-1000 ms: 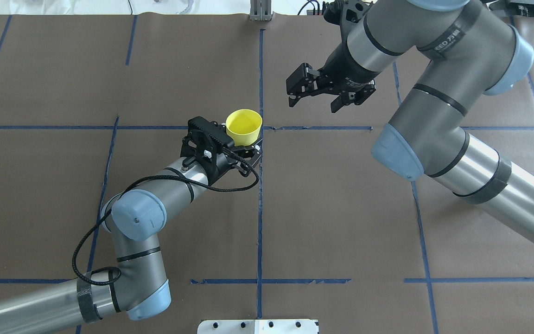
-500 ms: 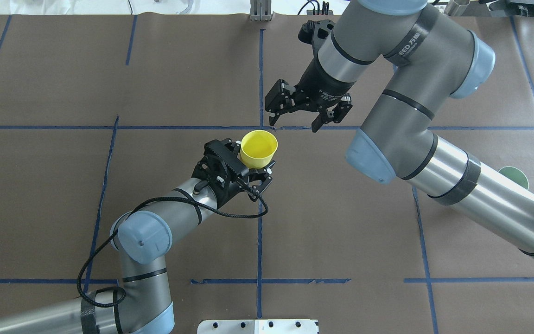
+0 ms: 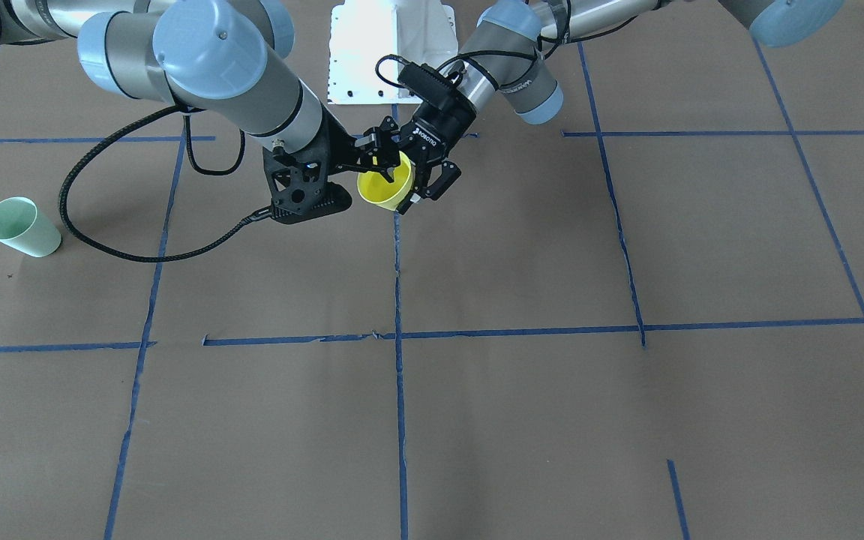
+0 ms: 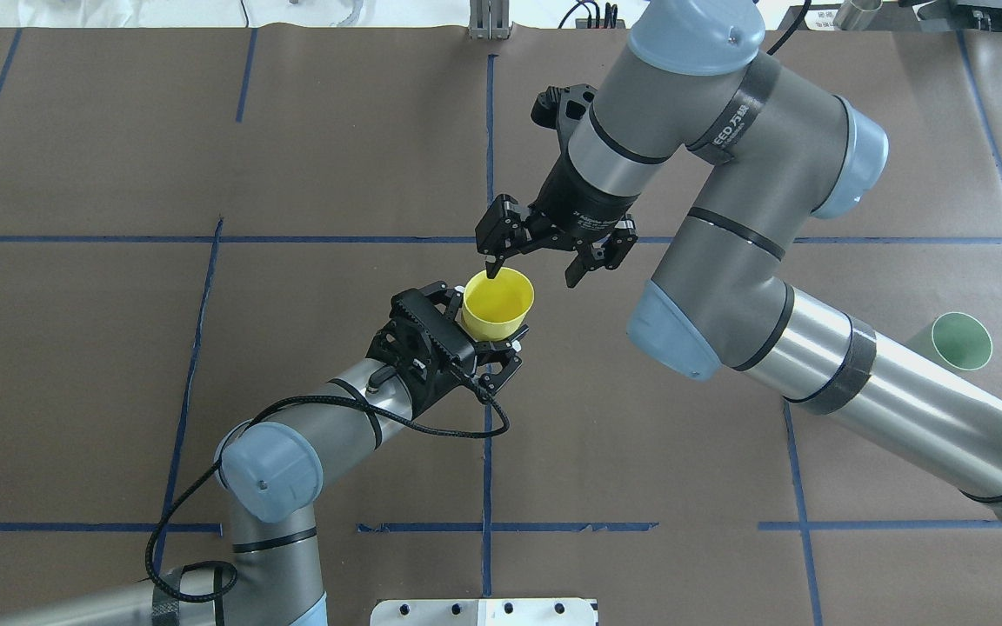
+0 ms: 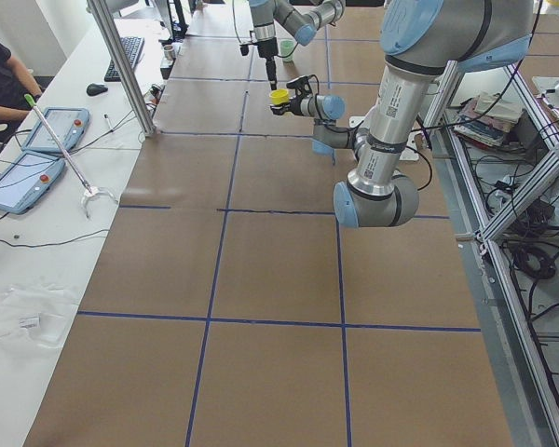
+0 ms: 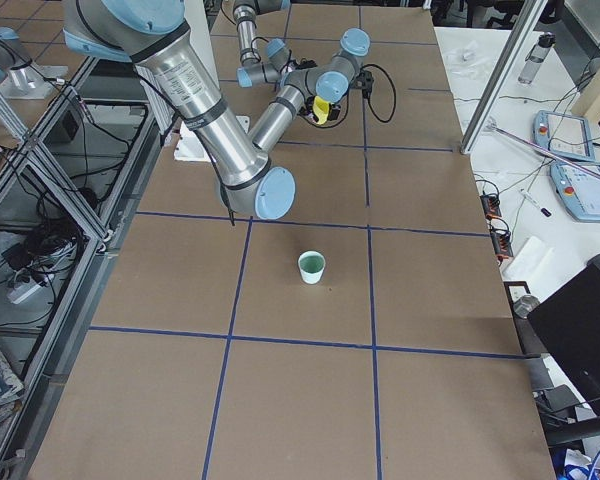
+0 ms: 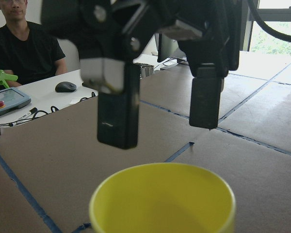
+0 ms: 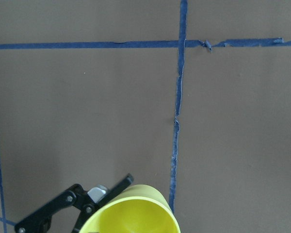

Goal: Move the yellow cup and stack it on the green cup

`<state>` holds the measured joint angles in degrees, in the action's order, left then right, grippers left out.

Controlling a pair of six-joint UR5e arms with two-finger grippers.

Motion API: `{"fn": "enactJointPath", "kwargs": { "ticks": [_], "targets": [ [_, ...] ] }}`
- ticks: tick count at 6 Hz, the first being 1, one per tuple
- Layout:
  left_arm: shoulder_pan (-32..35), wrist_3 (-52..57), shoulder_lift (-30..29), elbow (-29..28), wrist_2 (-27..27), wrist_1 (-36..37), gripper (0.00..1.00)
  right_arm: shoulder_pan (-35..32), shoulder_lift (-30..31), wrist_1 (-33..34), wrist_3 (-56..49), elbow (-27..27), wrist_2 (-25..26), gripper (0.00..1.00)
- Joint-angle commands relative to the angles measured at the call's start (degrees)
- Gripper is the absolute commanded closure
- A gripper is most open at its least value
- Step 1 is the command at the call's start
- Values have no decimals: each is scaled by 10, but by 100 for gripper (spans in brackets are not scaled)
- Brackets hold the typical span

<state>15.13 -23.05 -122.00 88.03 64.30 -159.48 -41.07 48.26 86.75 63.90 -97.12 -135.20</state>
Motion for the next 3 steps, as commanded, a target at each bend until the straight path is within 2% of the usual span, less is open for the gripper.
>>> {"fn": "enactJointPath", "kwargs": {
  "ticks": [1,3],
  "targets": [
    [0,0,0,7,-1,-5,62,6,7,-1,0,-7,0,2],
    [0,1,0,8,-1,-6,62,10,18,-1,-2,-18,5,3]
  ]
}}
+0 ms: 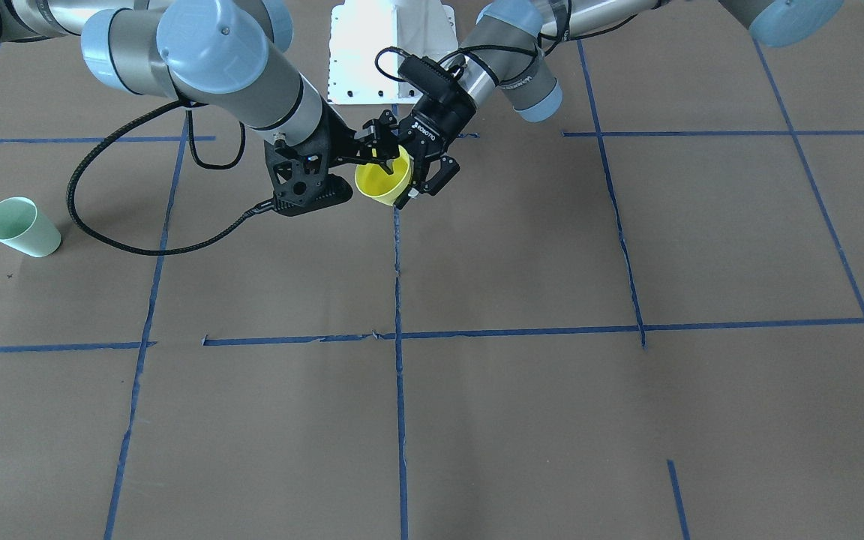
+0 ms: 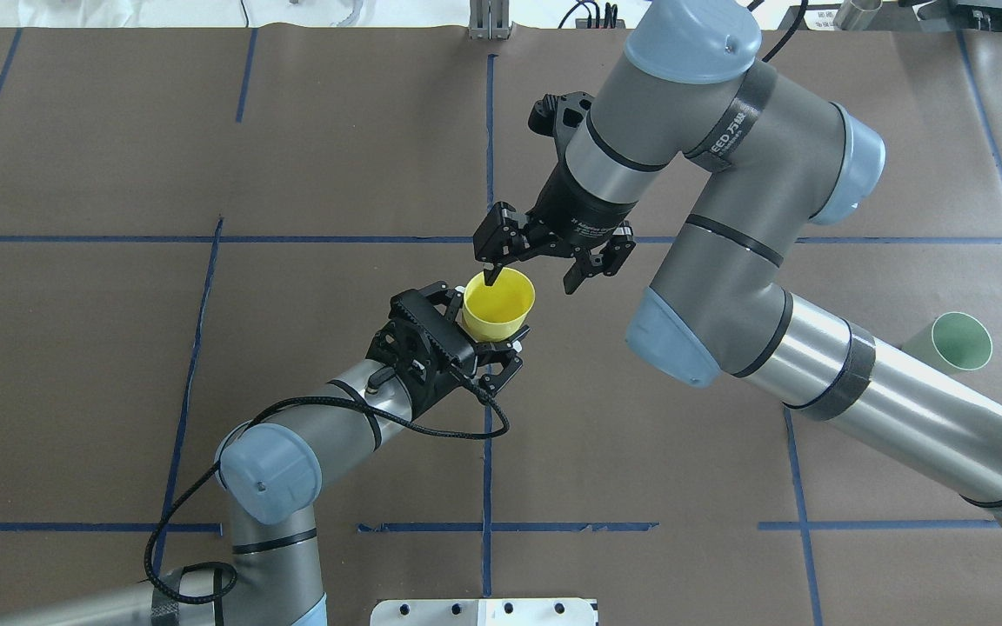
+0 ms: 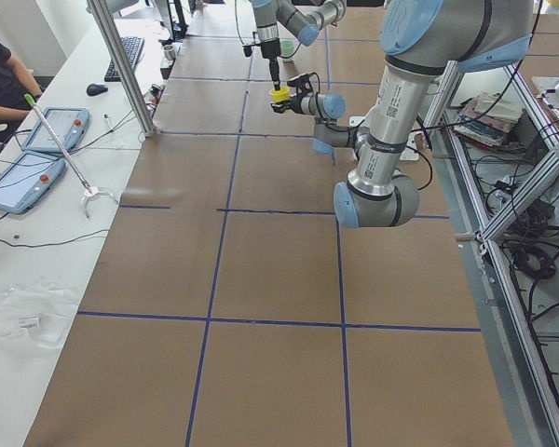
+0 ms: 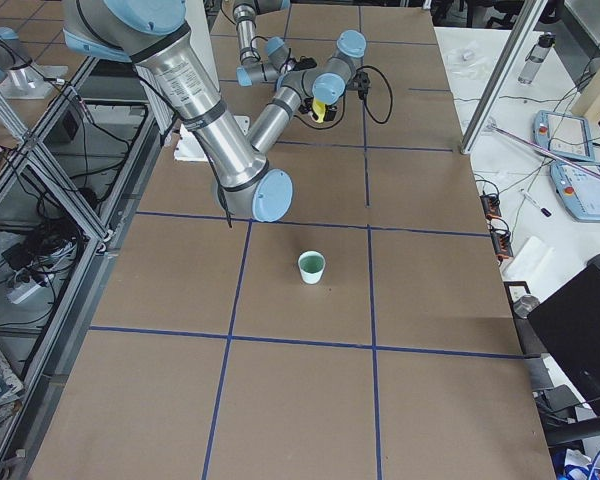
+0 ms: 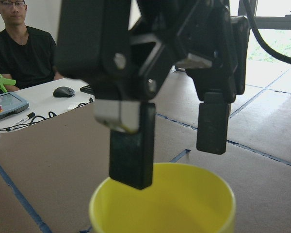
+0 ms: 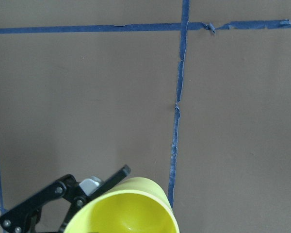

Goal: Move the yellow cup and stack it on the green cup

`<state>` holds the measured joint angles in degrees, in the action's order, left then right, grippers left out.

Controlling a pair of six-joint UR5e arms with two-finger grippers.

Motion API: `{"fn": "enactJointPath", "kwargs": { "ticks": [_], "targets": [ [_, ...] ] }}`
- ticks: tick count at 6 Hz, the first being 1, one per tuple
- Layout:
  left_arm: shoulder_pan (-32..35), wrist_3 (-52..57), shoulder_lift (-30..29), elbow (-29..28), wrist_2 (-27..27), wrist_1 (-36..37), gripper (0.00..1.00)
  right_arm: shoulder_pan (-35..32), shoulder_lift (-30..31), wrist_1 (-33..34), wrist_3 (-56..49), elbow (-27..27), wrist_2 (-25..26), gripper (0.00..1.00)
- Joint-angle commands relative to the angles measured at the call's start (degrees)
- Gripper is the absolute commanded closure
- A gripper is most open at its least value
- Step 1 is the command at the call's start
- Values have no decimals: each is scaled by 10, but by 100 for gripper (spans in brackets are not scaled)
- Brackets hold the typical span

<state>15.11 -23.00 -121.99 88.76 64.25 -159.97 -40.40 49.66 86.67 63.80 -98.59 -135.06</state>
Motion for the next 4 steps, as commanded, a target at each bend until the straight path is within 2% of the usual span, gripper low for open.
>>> {"fn": "enactJointPath", "kwargs": {
  "ticks": [1,2,3,4],
  "targets": [
    [0,1,-1,3,0,-1,61,4,4,0,-1,-4,4,7],
    [0,0,-2,4,0,-1,60,9,5,0,-3,-3,6,17],
    [0,0,-2,4,0,-1,56,11,7,-2,-5,-4,6,35],
    [0,0,-2,4,0,-1,53,12,8,-3,-6,-8,13,59]
  ]
}}
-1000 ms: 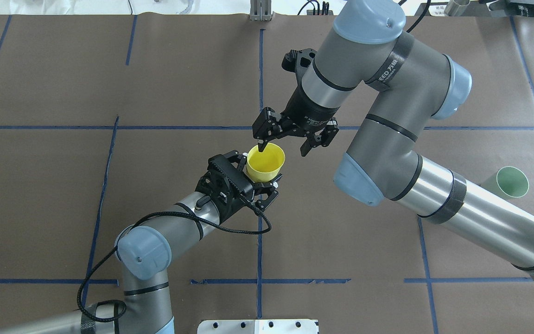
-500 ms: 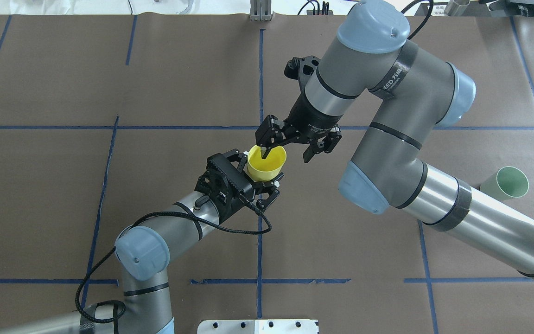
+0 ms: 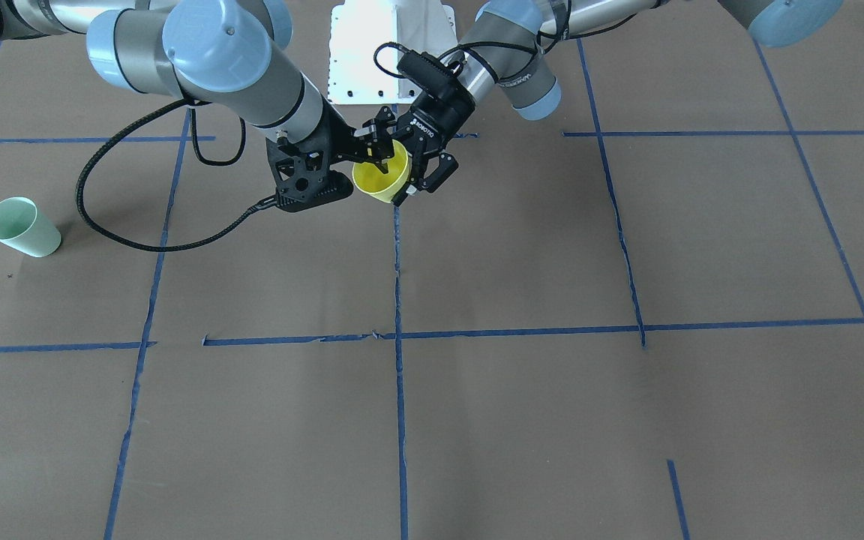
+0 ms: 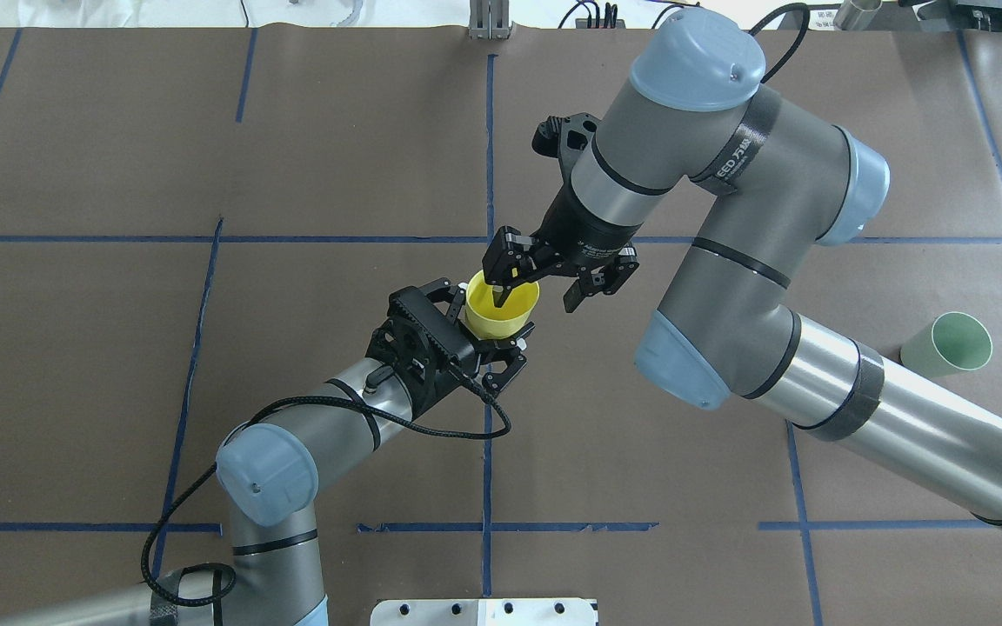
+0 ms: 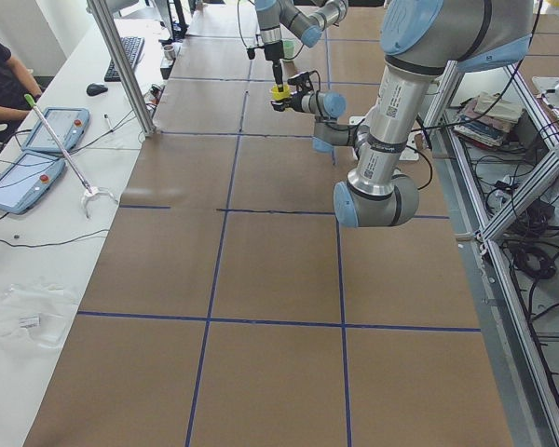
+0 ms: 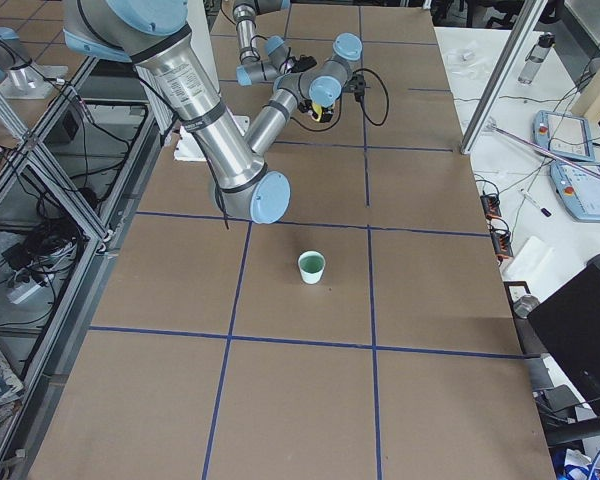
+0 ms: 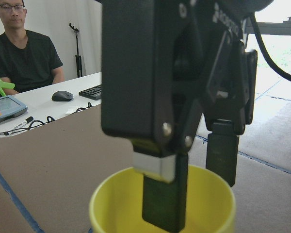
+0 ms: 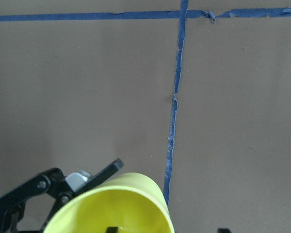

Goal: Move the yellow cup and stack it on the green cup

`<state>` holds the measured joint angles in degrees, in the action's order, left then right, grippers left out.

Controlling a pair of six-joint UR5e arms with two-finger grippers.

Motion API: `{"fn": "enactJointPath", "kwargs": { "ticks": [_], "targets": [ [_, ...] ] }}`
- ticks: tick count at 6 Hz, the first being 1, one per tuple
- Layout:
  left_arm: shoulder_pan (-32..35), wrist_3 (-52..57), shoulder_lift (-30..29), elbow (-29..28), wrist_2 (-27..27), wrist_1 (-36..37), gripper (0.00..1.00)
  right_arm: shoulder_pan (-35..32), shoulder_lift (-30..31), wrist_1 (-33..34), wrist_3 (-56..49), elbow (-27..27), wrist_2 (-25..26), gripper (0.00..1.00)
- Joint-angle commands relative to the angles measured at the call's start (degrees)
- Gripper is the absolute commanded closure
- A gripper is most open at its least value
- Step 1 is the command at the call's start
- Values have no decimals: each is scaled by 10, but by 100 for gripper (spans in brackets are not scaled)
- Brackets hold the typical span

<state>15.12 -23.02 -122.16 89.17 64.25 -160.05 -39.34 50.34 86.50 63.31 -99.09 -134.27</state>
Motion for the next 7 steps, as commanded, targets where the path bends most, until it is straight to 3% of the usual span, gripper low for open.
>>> {"fn": "enactJointPath", "kwargs": {
  "ticks": [1,3,4,7],
  "targets": [
    [0,0,1,0,0,0,51,1,2,-1,-1,-6,7,95],
    [0,0,1,0,0,0,33,1,5,-1,5,-10,38,100],
    [0,1,1,0,0,1,4,1,9,0,5,-17,39,100],
    [0,-2,-3,3,0,1,0,-6,18,2,14,-37,42,100]
  ]
}}
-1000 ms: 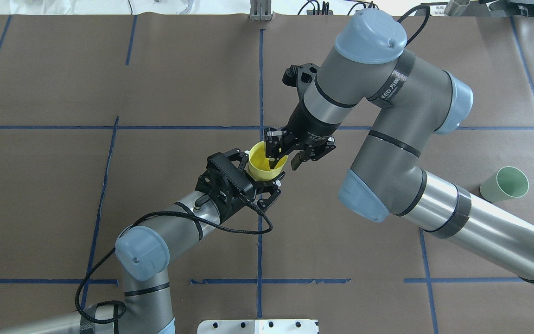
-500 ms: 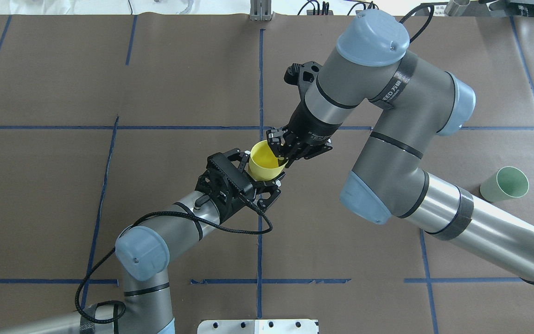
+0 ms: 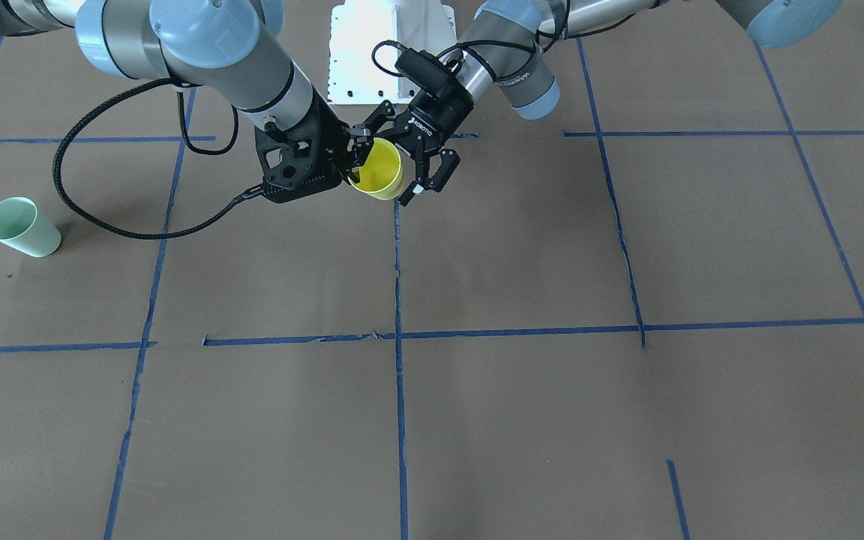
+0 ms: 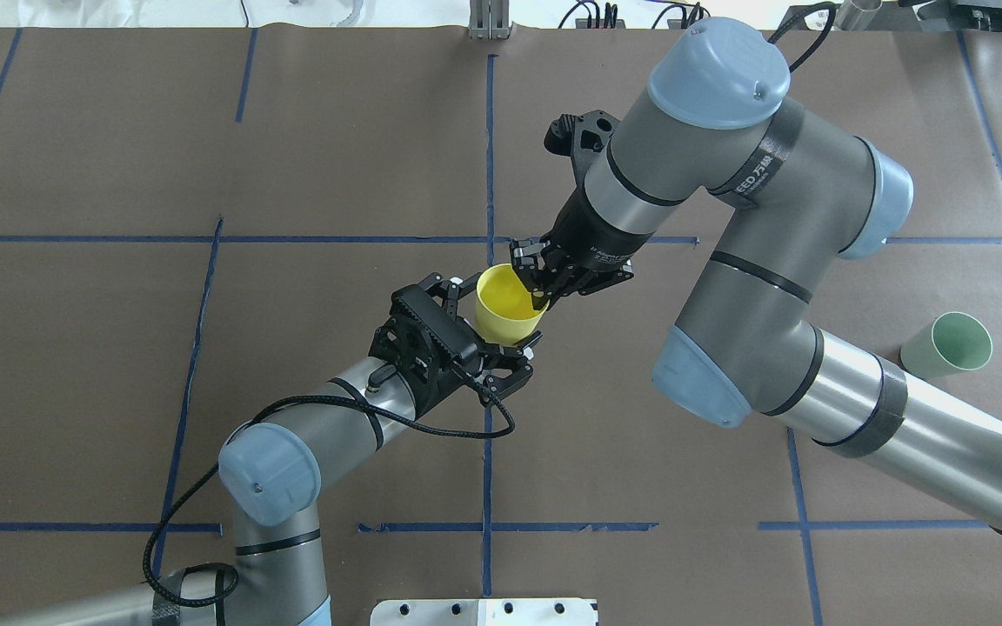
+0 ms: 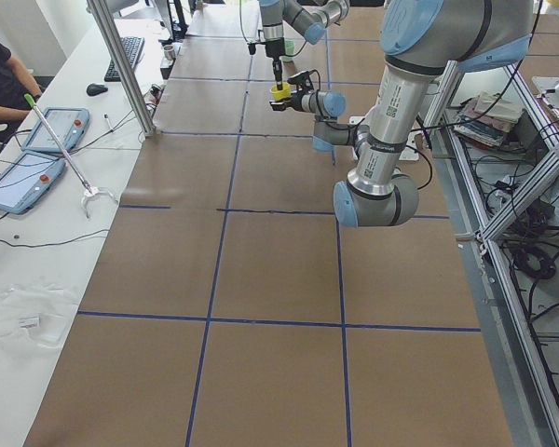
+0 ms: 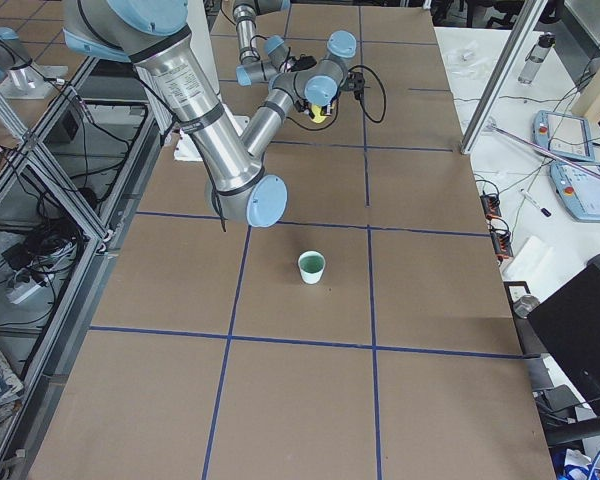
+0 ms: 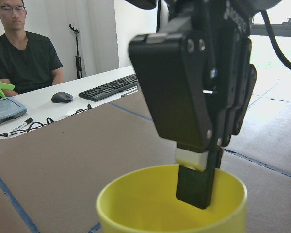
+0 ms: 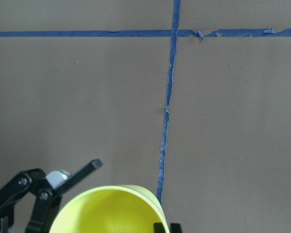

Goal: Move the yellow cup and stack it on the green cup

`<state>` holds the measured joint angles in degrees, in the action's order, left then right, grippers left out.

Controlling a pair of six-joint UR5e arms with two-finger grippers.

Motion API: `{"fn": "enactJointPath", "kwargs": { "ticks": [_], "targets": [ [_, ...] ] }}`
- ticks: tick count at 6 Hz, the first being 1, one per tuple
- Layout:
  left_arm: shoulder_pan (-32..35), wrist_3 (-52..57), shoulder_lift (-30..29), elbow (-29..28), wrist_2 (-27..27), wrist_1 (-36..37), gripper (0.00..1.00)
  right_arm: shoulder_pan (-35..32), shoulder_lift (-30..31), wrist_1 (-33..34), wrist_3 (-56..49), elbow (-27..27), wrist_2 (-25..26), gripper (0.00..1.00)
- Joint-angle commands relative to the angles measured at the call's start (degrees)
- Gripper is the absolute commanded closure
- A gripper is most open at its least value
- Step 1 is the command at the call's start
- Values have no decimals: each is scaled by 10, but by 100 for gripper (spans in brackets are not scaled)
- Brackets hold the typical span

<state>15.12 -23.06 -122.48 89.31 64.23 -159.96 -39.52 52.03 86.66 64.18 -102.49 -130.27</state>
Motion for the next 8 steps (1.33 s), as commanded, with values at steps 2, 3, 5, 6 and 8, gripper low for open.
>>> {"fn": "enactJointPath", "kwargs": {
  "ticks": [2,3,5,6,8],
  "targets": [
    [1,-2,3,11,-1,0,0,-50,14,1,101,-3,96,100],
    [0,-1,5,10,-1,2,0,-105,51,-1,115,-16,111,100],
    [0,-5,2,11,-1,8,0,-169,181,-8,66,-66,108,100],
    [1,-6,3,11,-1,9,0,-195,241,-7,-13,-90,106,100],
    [2,-7,6,11,-1,9,0,-272,358,-25,-150,-103,52,100]
  ]
}}
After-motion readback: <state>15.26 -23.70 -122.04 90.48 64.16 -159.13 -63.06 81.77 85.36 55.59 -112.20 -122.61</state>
